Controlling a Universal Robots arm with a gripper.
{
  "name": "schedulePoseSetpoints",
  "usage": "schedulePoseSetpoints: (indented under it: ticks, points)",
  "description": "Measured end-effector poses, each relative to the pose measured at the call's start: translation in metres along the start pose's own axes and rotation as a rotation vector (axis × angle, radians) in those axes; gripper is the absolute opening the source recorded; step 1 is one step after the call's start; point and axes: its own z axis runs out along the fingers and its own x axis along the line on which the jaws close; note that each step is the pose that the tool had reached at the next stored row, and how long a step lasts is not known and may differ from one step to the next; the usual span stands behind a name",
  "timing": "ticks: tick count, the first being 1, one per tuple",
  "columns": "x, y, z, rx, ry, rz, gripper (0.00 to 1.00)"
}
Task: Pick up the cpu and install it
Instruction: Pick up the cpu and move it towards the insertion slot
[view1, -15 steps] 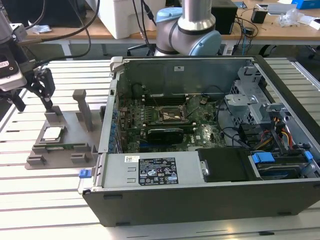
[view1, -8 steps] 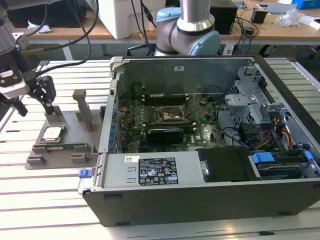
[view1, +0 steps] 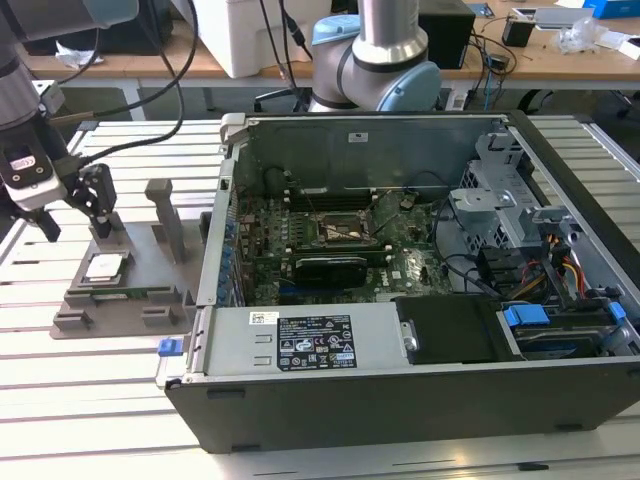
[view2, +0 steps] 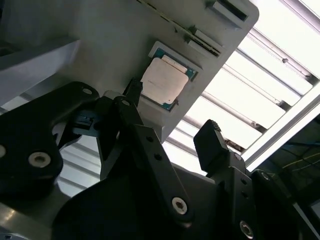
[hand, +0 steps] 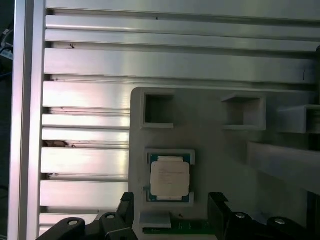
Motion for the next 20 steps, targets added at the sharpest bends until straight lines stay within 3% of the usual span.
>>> schedulePoseSetpoints:
  ticks: [4,8,20]
  points:
    - [-0.001,0.0011,0.0102,0.0008,-0.0001,-0.001,0.69]
    - [-0.0043,0.0038,0.0234,0.0098,0.0003,-0.025,0.69]
    - [-0.0036,0.0042,0.0538,0.009,0.0007,-0.062,0.69]
